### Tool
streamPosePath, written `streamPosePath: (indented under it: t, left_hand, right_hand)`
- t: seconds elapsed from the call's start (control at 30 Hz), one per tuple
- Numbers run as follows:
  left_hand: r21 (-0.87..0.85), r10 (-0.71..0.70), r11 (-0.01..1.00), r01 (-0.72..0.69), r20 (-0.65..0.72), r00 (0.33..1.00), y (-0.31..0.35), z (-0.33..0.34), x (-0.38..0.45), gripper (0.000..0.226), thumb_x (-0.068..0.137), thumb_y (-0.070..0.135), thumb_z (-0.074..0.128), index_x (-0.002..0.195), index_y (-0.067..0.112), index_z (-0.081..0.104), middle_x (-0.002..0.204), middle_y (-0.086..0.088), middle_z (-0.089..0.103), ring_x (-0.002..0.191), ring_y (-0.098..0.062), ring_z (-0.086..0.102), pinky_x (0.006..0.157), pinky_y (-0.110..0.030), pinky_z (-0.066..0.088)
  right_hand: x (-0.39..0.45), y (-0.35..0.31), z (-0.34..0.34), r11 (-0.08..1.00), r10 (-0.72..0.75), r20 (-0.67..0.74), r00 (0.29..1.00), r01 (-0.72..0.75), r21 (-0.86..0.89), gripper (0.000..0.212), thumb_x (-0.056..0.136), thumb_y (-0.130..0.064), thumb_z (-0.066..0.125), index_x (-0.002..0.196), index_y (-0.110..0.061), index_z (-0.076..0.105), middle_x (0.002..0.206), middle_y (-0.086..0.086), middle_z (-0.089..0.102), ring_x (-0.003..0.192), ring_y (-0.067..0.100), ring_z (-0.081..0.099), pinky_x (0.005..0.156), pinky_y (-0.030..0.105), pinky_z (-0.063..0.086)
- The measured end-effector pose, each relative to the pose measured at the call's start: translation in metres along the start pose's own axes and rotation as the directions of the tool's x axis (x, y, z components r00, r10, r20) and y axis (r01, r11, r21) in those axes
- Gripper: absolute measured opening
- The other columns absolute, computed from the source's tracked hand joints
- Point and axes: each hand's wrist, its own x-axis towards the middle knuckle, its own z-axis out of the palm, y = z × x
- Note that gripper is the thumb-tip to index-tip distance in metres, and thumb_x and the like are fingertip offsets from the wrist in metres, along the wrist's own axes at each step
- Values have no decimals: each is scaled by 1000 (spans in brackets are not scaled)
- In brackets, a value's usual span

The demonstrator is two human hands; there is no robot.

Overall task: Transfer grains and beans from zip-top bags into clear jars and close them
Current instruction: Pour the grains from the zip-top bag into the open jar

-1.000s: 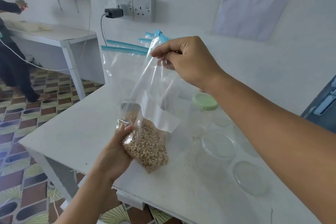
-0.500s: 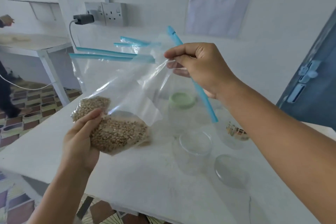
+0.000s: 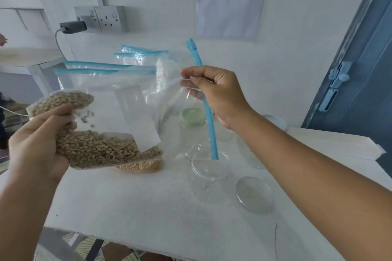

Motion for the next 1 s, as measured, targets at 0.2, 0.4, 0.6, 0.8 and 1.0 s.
streamPosePath:
  t: [0.2, 0.4, 0.6, 0.8, 1.0]
  left_hand:
    - [-9, 31, 999, -31, -36, 999, 5, 7, -3, 27, 73, 23, 82, 100, 23, 83, 97, -10, 73, 96, -29, 66, 103, -64, 51]
    - [-14, 6, 1000, -7, -59, 998, -6, 24, -19, 14, 87, 12, 76, 95, 21, 84, 88, -5, 72, 82, -18, 65, 90, -40, 56]
    - [-40, 6, 999, -8, -39, 999, -10, 33, -17, 18, 90, 8, 71, 86, 21, 83, 81, -2, 70, 68, -10, 61, 65, -20, 53]
    - [-58, 4, 998, -7, -51, 999, -1, 40, -4, 18, 88, 8, 72, 82, 22, 82, 80, 0, 70, 67, -9, 61, 64, -22, 51]
    - [-51, -7, 999, 4, -59, 998, 5, 32, 7, 14, 85, 11, 75, 87, 23, 82, 76, 0, 67, 60, -9, 58, 60, -19, 51]
  right_hand:
    - [-2, 25, -5, 998, 14, -23, 1000, -12, 59, 28, 104, 3, 55, 104, -13, 79, 108, 3, 79, 106, 21, 75, 100, 40, 58]
    - [-9, 44, -21, 998, 47, -46, 998, -45, 47, 28, 103, 4, 55, 106, -11, 78, 110, 5, 79, 106, 20, 75, 100, 36, 58]
    - [-7, 51, -27, 997, 38, -55, 998, -34, 75, 29, 103, 6, 55, 104, -11, 79, 107, 7, 79, 106, 22, 75, 101, 37, 57]
    - [12, 42, -25, 996, 12, -57, 998, -6, 92, 28, 103, 3, 55, 105, -11, 79, 99, 10, 79, 102, 27, 72, 104, 51, 55]
    - [12, 48, -21, 988, 22, -26, 999, -18, 150, 29, 103, 5, 55, 103, -11, 79, 103, 6, 79, 105, 25, 74, 102, 42, 57]
